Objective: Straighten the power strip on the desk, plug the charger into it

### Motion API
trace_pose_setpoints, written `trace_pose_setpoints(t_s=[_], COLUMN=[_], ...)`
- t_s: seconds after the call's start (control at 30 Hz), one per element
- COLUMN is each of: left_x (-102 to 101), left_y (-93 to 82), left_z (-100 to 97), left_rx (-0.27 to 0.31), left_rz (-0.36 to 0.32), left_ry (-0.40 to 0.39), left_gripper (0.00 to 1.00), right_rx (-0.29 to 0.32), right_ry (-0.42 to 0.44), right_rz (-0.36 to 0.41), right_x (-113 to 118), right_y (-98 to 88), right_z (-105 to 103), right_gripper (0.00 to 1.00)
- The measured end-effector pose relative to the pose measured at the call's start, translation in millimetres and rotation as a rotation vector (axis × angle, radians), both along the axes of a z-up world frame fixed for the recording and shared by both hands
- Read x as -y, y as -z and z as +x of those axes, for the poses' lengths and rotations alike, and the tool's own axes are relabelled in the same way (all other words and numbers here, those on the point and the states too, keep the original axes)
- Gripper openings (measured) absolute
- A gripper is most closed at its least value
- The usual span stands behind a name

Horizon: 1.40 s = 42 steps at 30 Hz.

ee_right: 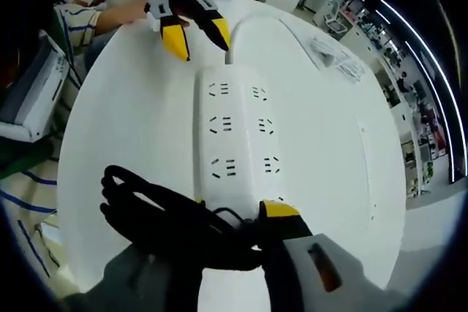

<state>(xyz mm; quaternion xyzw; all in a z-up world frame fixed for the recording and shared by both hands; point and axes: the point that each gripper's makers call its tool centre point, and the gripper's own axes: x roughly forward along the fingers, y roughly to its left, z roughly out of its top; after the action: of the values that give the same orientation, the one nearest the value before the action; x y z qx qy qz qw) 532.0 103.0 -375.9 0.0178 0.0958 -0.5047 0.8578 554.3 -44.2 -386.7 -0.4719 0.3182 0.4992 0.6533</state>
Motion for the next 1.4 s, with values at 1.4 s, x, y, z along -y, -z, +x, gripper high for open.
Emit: trace_pose_setpoints(t_s=[1.4], left_x=[-5], left_y=[4.6], left_z=[8.1], left_rx=[-0.006], left_rz=[0.013], left_ry=[-0.023], left_gripper=[0.29], right_rx=[0.144], right_ry=[0.08], right_rz=[0.265], right_x=[9], right_y=[-17.1], right_z=[4], right_gripper=[0.3])
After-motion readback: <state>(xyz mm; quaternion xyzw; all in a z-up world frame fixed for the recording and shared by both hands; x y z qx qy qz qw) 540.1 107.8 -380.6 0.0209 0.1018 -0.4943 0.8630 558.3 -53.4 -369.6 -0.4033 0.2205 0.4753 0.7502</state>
